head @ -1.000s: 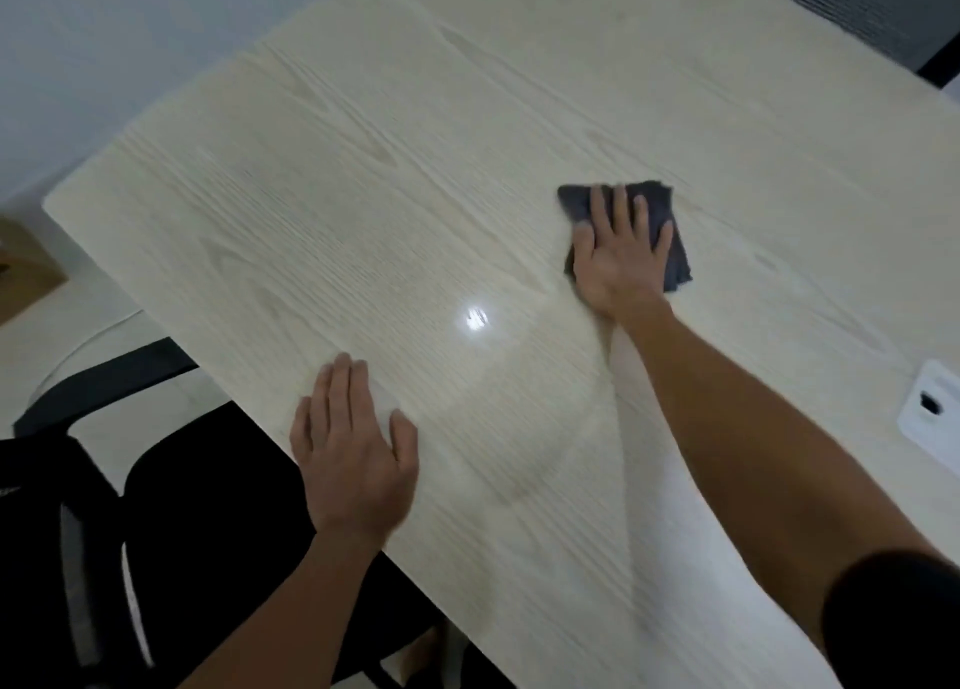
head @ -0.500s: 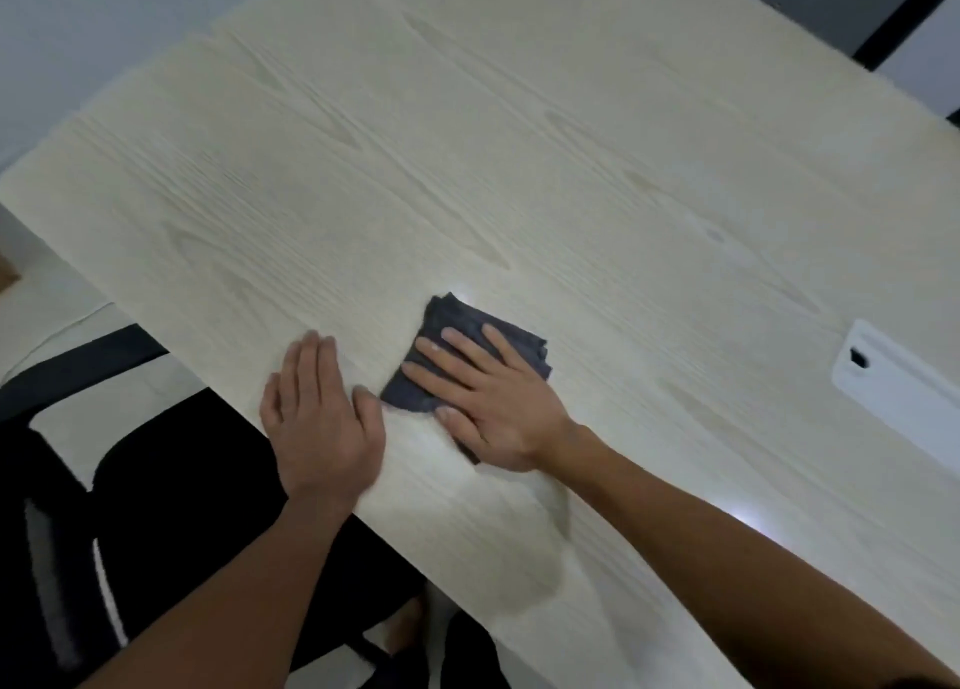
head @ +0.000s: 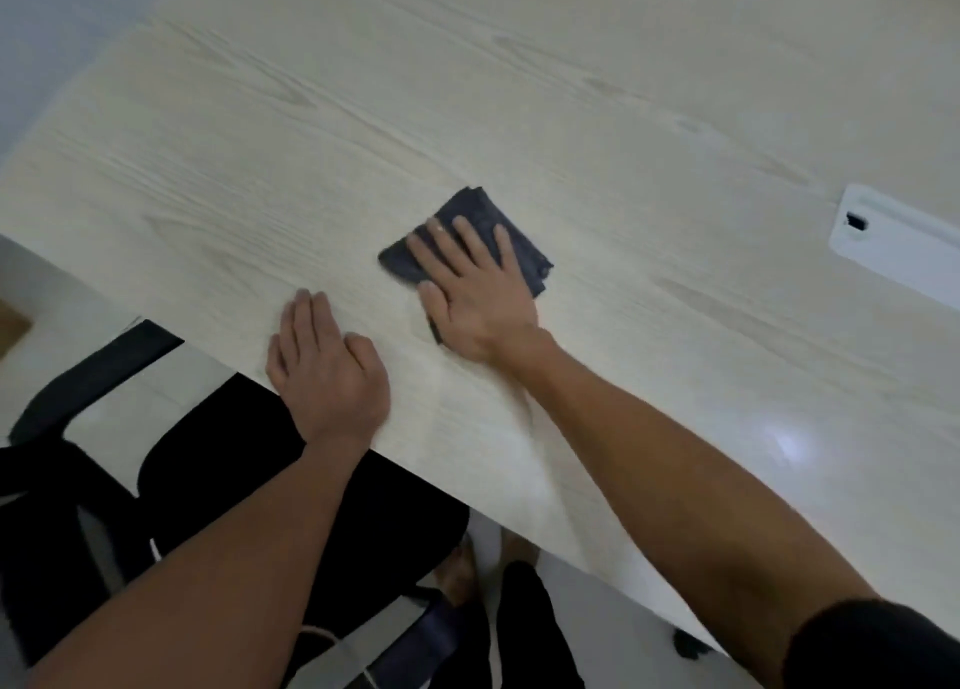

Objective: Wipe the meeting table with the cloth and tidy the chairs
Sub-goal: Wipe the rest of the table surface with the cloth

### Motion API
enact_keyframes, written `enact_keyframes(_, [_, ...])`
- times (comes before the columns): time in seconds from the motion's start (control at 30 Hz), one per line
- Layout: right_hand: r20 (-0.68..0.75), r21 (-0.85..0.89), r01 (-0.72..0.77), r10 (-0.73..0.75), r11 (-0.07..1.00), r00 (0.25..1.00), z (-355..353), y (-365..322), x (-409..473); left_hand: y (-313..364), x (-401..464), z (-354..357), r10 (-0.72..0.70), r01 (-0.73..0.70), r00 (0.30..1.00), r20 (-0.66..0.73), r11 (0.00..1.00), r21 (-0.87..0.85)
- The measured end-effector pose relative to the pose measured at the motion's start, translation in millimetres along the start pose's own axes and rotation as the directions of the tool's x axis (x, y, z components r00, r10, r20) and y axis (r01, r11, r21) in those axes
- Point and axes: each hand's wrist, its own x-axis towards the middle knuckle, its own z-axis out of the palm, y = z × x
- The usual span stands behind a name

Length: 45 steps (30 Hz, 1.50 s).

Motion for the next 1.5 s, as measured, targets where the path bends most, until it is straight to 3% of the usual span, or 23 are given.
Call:
enact_keyframes(0.1, [0.036,-0.042,0.237,-0.235,0.971,0.971,18.3,-15.5,-100.3,-5.9,0.3,-0.4,0.012,-0.012,1.000,0.006,1.000,0.001])
enact_keyframes(0.2, [0.108,-0.091,0.270,-0.260,0.959,0.959,0.2,37.3,-174.4,-4.2,-3.4,-4.5,0.024,-0.023,0.998,0.059,1.000,-0.017])
enact_keyframes(0.27, [0.091,-0.112,0.117,-0.108,0.987,0.990,-20.0,87.6,-181.8,-2.7,-4.7,-4.8,0.048,-0.046,0.996,0.072,0.999,-0.022])
enact_keyframes(0.33, [0.020,-0.098,-0.144,0.147,0.985,0.989,-37.1,130.5,-155.4,0.3,-12.1,-3.7,0.106,-0.105,0.993,0.058,0.994,-0.007])
enact_keyframes(0.43, [0.013,0.002,-0.477,0.477,0.879,0.879,-50.4,139.5,-83.2,12.4,-39.9,-3.2,0.221,-0.221,0.974,0.043,0.975,-0.012])
enact_keyframes(0.5, [0.015,0.018,-0.512,0.512,0.859,0.859,-44.4,111.1,-52.8,24.5,-64.8,-5.5,0.294,-0.291,0.954,0.064,0.956,-0.040])
enact_keyframes(0.57, [0.019,0.004,-0.395,0.394,0.919,0.919,-31.3,73.2,-58.3,34.8,-86.9,-9.2,0.317,-0.312,0.944,0.088,0.948,-0.066])
enact_keyframes(0.67, [0.030,-0.032,-0.090,0.091,0.995,0.995,-8.3,32.9,-124.1,41.8,-107.5,-13.8,0.303,-0.296,0.947,0.106,0.952,-0.077])
enact_keyframes(0.8, [0.173,-0.097,0.239,-0.220,0.966,0.960,-2.5,54.9,-240.3,51.2,-116.2,-14.1,0.313,-0.304,0.941,0.129,0.949,-0.086])
enact_keyframes(0.87, [0.212,-0.126,0.263,-0.233,0.957,0.949,-14.6,101.2,-263.7,56.7,-119.9,-10.5,0.307,-0.296,0.940,0.146,0.951,-0.094])
enact_keyframes(0.93, [0.144,-0.154,0.100,-0.078,0.983,0.987,-30.2,145.7,-255.3,58.5,-122.9,-7.3,0.310,-0.302,0.940,0.142,0.950,-0.074])
enact_keyframes(1.0, [0.031,-0.109,-0.215,0.220,0.970,0.975,-46.1,169.9,-220.8,58.1,-124.5,-3.1,0.322,-0.318,0.939,0.122,0.947,-0.046])
enact_keyframes(1.07, [-0.014,-0.011,-0.516,0.516,0.856,0.856,-51.4,163.8,-172.8,57.3,-125.0,-0.2,0.323,-0.322,0.941,0.102,0.946,-0.032])
enact_keyframes(1.13, [-0.033,0.041,-0.619,0.621,0.784,0.784,-45.0,132.6,-132.8,57.1,-124.6,1.6,0.321,-0.319,0.943,0.094,0.947,-0.028])
enact_keyframes(1.23, [-0.052,0.012,-0.447,0.447,0.894,0.893,-19.2,67.1,-130.3,58.0,-124.6,0.7,0.299,-0.296,0.950,0.089,0.954,-0.050])
enact_keyframes(1.33, [0.021,-0.090,-0.040,0.042,0.995,0.999,2.8,30.5,-200.1,60.5,-120.0,-4.8,0.254,-0.242,0.962,0.096,0.963,-0.120])
enact_keyframes(1.43, [0.200,-0.090,0.321,-0.299,0.943,0.933,-5.7,72.5,-271.0,58.1,-110.8,-12.1,0.229,-0.207,0.961,0.155,0.968,-0.145])
enact_keyframes(1.5, [0.244,-0.131,0.333,-0.295,0.934,0.924,-23.3,118.7,-280.5,51.9,-100.6,-15.9,0.212,-0.189,0.960,0.182,0.972,-0.140])
